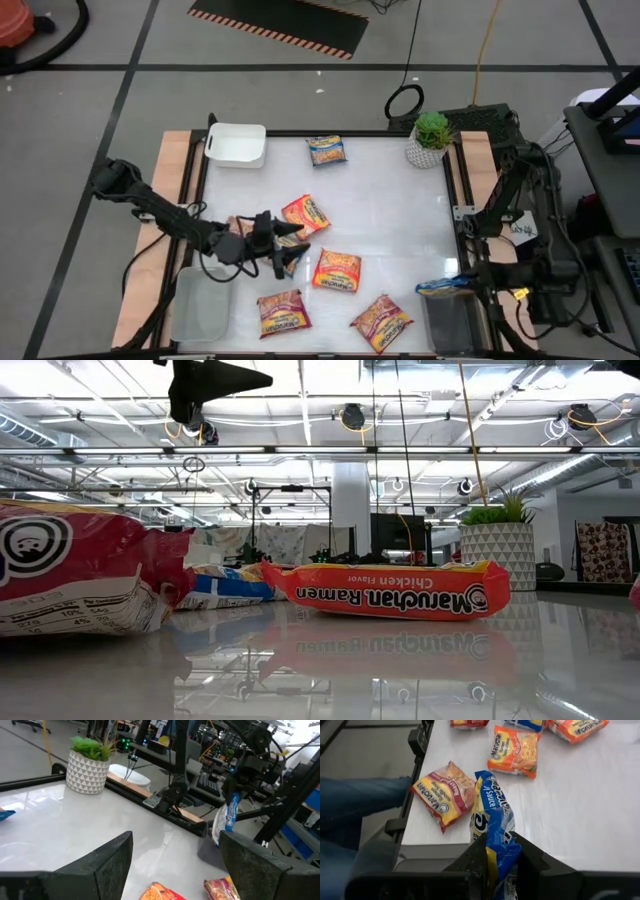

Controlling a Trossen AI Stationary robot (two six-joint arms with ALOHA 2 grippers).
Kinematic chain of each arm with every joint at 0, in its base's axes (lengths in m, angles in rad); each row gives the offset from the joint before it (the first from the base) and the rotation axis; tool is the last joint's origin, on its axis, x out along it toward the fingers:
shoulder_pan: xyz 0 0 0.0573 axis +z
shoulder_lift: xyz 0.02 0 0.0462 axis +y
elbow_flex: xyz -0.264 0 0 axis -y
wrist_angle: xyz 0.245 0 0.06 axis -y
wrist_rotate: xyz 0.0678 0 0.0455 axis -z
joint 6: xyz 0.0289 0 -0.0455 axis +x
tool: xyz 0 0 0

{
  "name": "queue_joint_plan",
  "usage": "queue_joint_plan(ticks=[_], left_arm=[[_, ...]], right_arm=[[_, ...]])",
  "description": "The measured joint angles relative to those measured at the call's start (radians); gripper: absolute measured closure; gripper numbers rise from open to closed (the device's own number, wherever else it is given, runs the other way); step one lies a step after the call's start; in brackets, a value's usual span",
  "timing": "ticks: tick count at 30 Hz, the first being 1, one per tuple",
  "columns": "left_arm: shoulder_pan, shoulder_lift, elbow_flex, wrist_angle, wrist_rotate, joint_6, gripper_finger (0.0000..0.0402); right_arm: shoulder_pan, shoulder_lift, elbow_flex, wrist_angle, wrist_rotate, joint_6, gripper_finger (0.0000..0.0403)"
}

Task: Sort Maruchan noodles
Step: Put the middle right blue noodle pack into the black bin

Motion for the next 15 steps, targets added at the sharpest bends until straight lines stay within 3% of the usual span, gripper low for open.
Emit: queue_joint_plan(ticks=[15], left_arm=[[0.011,0.000,0.000,-0.001,0.000,0.025,0.0103]], right_arm=[[0.000,0.000,-0.058,0.063,-0.014,0.029,0.0347]])
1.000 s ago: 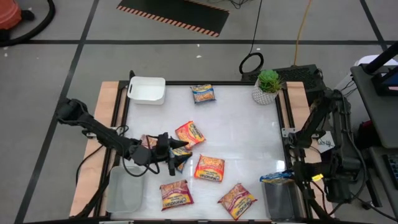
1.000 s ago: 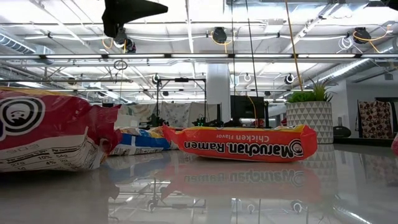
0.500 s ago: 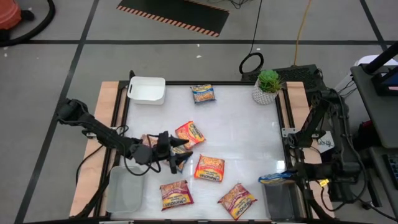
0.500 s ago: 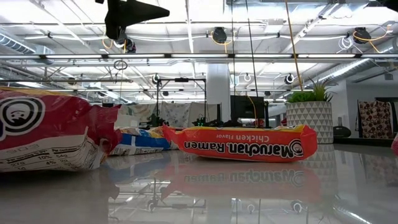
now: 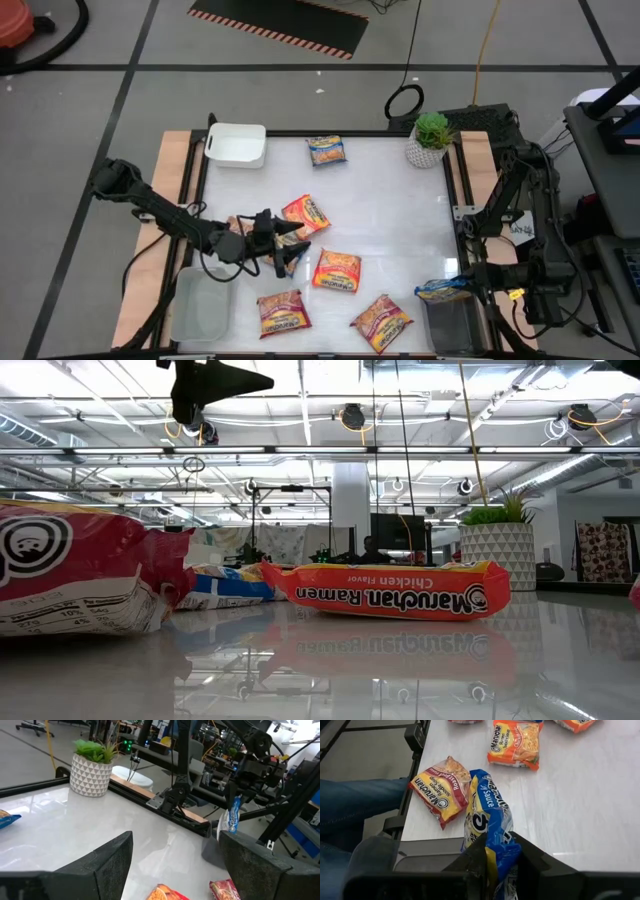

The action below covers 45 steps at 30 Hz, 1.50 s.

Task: Sort Maruchan noodles
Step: Put the middle right blue noodle pack into the black bin, then put the top blue noodle pack into the black bin

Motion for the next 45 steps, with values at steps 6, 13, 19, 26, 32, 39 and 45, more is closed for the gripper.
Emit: queue_joint_plan(ticks=[6,13,19,26,32,39,45], left_arm=[[0.000,0.000,0.000,0.000,0.000,0.000,0.0103],[0.000,0.000,0.000,0.000,0.000,0.000,0.0103],[0.002,0.000,0.000,0.000,0.000,0.000,0.0103],[0.023,0.000,0.000,-0.003,0.001,-0.002,0.0103],[0.057,0.000,0.000,-0.044,0.036,-0.009,0.0103],[0.077,0.000,0.000,-0.157,0.039,-0.057,0.0103],[0.080,0.000,0.000,-0.162,0.065,-0.047,0.0103]], right_arm=[[0.000,0.000,0.000,0.009,-0.069,0.007,0.0311],[0.000,-0.008,0.000,0.041,-0.203,0.014,0.0270],[0.000,-0.044,0.000,0.073,-0.260,0.031,0.0257],[-0.005,-0.080,0.000,0.107,-0.122,-0.057,0.0257],[-0.089,-0.114,0.000,0.066,-0.011,-0.100,0.0257],[-0.290,-0.140,0.000,0.069,0.026,-0.259,0.0257],[-0.538,-0.137,0.000,0.137,0.084,-0.445,0.0257]])
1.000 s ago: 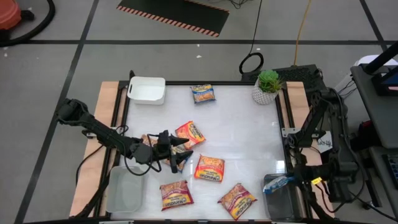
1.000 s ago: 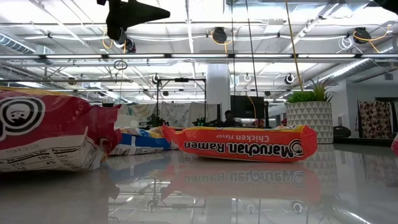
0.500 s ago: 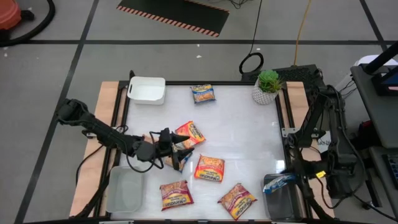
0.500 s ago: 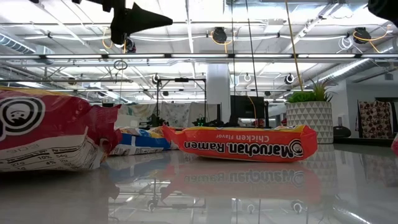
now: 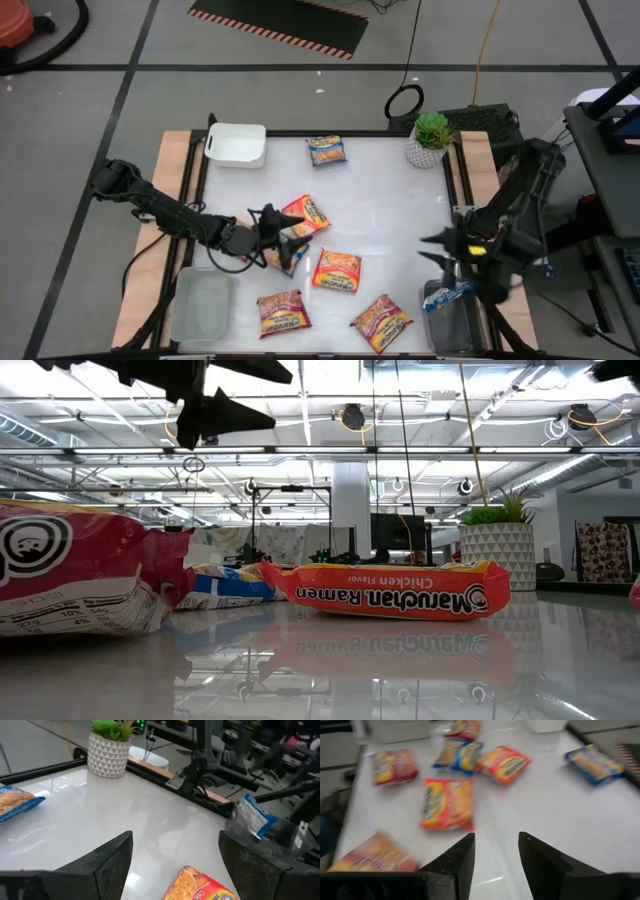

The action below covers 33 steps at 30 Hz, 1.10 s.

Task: Sort Maruchan noodles
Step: Put the top blue noodle pack into the black bin

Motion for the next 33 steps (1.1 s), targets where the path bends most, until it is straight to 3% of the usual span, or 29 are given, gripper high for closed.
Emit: queue_joint_plan(ticks=[11,17,23,33], left_arm=[[-0.029,0.000,0.000,-0.005,0.020,-0.008,0.0103],[-0.071,0.000,0.000,-0.061,0.015,-0.052,0.0103],[-0.096,0.000,0.000,-0.094,-0.037,-0.093,0.0103],[-0.104,0.000,0.000,-0.138,-0.069,-0.103,0.0103]], right_arm=[[-0.444,0.021,0.000,0.473,-0.095,-0.774,0.0257],[-0.654,0.021,-0.085,0.738,-0.293,-1.068,0.0256],[-0.883,0.032,-0.252,1.107,-0.525,-1.211,0.0256],[-1.174,0.174,-0.304,1.325,-0.783,-1.305,0.0256]])
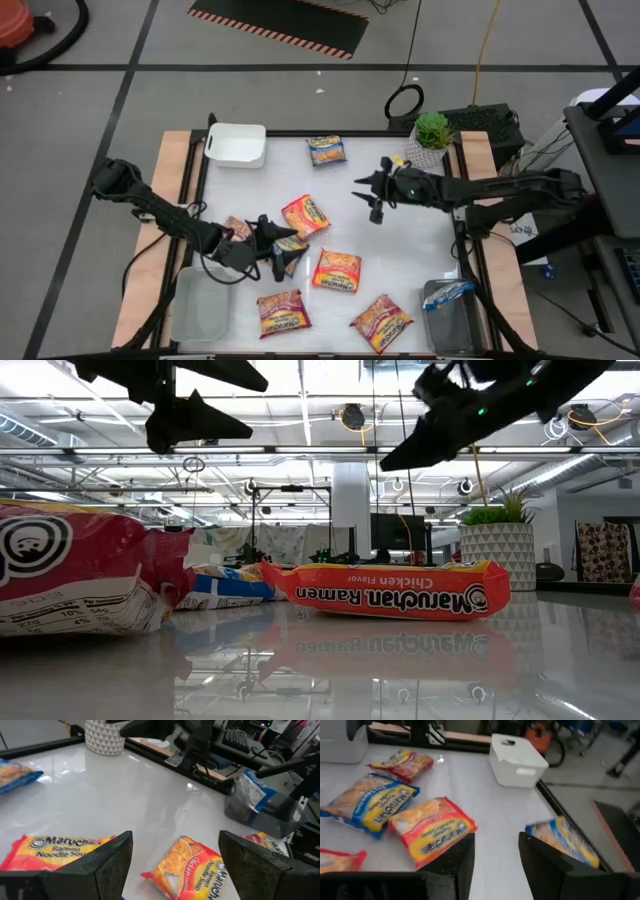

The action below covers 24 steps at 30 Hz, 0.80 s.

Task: Sort Maruchan noodles
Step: Put the top blue noodle pack into the black bin

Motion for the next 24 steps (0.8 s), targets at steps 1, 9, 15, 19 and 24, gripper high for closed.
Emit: queue_joint_plan(ticks=[1,9,15,19,24], left_arm=[[0.003,0.000,0.000,0.000,-0.002,0.010,0.0103],[0.030,0.000,0.000,-0.004,0.021,0.138,0.0103],[0.062,0.000,0.000,-0.038,0.032,0.201,0.0103],[0.088,0.000,0.000,-0.043,0.047,0.214,0.0103],[0.110,0.000,0.000,-0.044,0.104,0.249,0.0103]], right_arm=[[-0.020,0.026,0.000,0.038,-0.049,-0.023,0.0256],[-0.168,0.220,0.055,0.200,-0.156,-0.124,0.0233],[-0.254,0.371,0.119,0.184,-0.157,-0.099,0.0189],[-0.283,0.444,0.149,0.183,-0.158,-0.108,0.0176],[-0.310,0.485,0.180,0.185,-0.159,-0.134,0.0175]])
